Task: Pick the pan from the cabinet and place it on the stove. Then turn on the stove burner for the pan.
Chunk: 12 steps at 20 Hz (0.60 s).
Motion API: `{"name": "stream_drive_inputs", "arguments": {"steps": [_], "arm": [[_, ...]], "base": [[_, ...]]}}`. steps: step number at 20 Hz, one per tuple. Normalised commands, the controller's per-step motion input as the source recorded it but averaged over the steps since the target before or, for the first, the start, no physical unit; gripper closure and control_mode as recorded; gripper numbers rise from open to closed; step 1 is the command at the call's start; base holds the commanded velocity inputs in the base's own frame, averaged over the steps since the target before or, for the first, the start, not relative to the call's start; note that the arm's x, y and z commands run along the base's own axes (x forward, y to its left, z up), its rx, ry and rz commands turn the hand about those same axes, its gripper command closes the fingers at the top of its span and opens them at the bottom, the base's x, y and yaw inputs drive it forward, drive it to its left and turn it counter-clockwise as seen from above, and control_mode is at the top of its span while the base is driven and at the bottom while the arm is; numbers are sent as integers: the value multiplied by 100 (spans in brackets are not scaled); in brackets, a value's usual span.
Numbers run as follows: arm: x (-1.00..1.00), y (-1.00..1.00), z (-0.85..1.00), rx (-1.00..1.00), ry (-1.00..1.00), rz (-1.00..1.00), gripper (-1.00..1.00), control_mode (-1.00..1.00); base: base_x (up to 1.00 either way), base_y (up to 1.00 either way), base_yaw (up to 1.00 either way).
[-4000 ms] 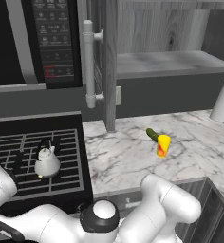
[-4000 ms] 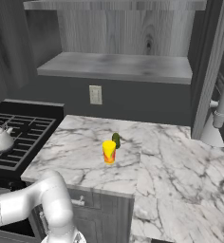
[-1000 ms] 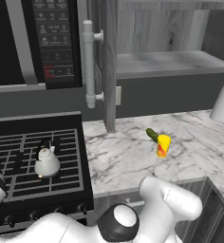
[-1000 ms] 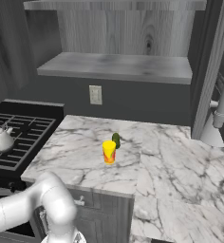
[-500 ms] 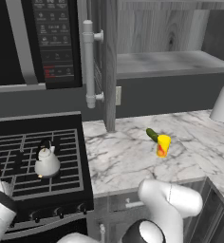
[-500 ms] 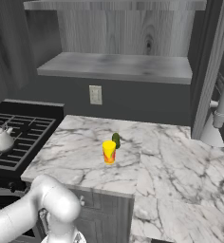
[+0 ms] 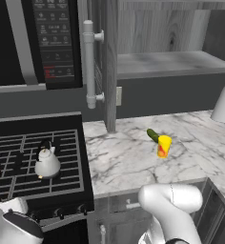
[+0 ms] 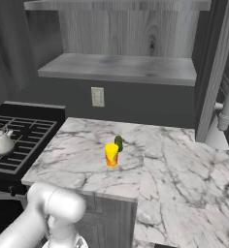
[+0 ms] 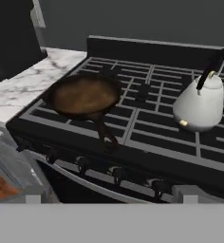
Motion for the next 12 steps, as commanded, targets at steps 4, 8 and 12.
{"name": "stream_drive_inputs", "arguments": {"steps": [4,8,12], "arm": [[-42,-8,0,10,-15,0,-100,-100],[-38,-10,0,14,-21,0,-100,-100],[-40,-12,0,12,-22,0,-100,-100]], "base": [[0,0,0],[0,0,0],[0,0,0]]}}
